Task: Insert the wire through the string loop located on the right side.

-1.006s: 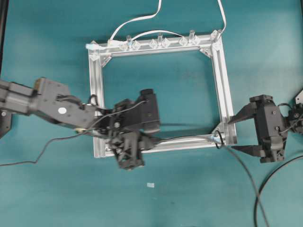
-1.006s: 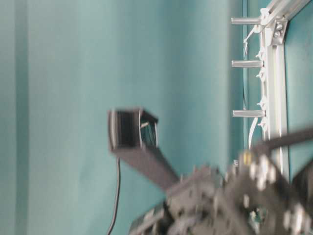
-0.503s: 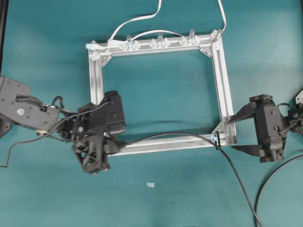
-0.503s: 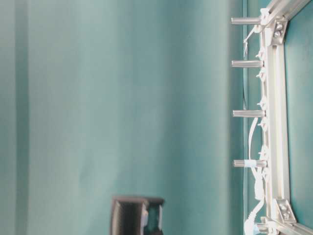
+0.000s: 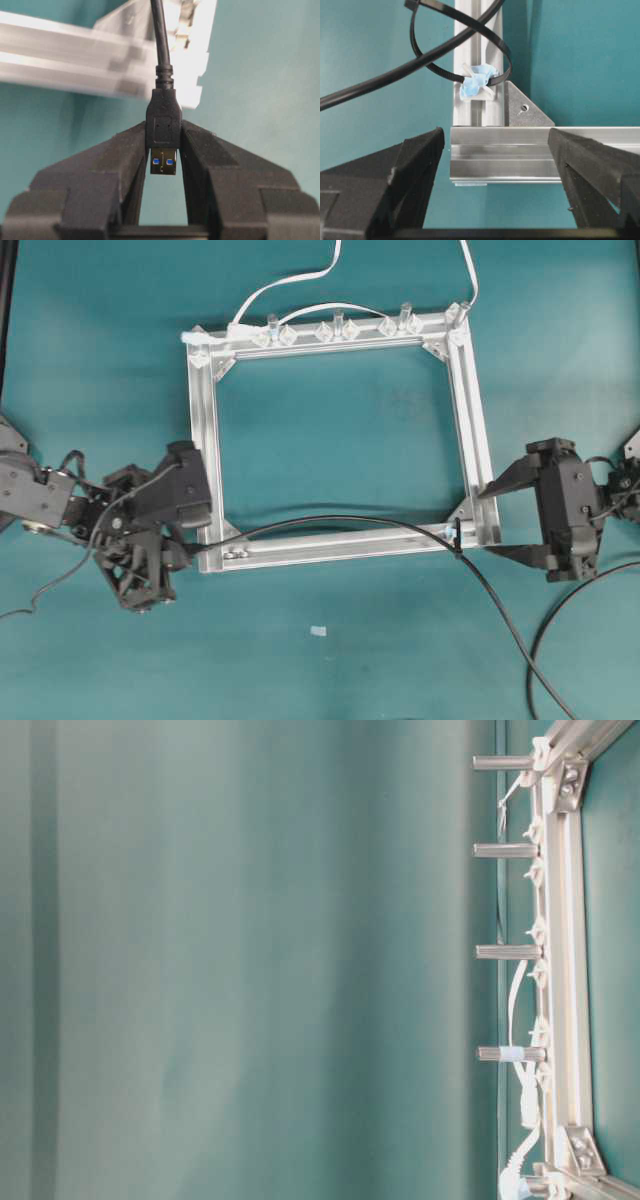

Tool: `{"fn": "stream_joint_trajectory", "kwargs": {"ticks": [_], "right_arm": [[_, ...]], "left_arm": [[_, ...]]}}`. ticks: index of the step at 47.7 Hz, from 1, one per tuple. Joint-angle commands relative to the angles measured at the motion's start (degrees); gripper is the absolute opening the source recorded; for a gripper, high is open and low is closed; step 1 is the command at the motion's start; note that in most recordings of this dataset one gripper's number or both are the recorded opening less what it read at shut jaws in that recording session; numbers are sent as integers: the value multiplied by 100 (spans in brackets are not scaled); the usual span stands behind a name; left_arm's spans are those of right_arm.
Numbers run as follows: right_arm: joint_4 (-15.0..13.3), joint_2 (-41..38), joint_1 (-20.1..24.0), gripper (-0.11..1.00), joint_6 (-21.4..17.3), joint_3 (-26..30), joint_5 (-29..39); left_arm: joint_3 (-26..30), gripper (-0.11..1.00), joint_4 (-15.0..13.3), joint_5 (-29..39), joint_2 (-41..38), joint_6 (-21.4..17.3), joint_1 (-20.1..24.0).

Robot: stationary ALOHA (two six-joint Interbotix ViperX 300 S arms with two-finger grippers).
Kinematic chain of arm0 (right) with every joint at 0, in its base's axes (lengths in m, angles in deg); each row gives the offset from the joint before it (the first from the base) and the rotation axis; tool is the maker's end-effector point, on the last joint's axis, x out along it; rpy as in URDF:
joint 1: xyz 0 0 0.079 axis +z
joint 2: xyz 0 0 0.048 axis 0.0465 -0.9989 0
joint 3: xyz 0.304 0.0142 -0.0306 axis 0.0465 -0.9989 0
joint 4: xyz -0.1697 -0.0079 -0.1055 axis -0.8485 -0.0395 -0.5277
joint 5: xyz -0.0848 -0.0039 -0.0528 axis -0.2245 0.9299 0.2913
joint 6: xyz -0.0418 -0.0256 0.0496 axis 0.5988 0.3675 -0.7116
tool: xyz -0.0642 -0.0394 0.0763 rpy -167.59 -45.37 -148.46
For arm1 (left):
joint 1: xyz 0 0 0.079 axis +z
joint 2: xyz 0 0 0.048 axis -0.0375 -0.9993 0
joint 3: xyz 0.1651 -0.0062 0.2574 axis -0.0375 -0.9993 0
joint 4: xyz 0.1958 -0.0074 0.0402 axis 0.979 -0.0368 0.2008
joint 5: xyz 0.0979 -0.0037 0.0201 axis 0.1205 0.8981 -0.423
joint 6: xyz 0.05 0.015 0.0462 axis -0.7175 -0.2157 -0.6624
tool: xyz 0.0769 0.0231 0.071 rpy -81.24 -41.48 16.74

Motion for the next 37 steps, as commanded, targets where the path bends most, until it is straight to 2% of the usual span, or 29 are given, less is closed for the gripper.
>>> {"fn": "stream_joint_trajectory", "kwargs": {"ticks": [1,10,21,23,27,31,32,36,37], "right_arm": [[-9,-18,9,93,0,53,-53],[-9,-62,9,93,0,70,-53],[-9,-62,9,93,0,62,-53],[-9,-53,9,93,0,53,-53],[-9,-53,9,93,0,62,-53],[-9,-53,9,93,0,70,-53],[-9,-53,9,93,0,70,-53],[-9,-53,9,93,0,70,-53],[-9,-44,9,93,9,70,-53]], "left_arm": [[-35,21,-9,79,158,114,-53],[-62,21,-9,229,105,158,-79],[9,21,0,773,-26,246,-62],[35,29,18,800,-26,246,-62],[44,56,26,791,-18,237,-62],[35,76,26,773,26,237,-62],[26,76,26,765,35,237,-62],[9,59,35,738,62,220,-62],[0,59,35,729,70,220,-62]]}}
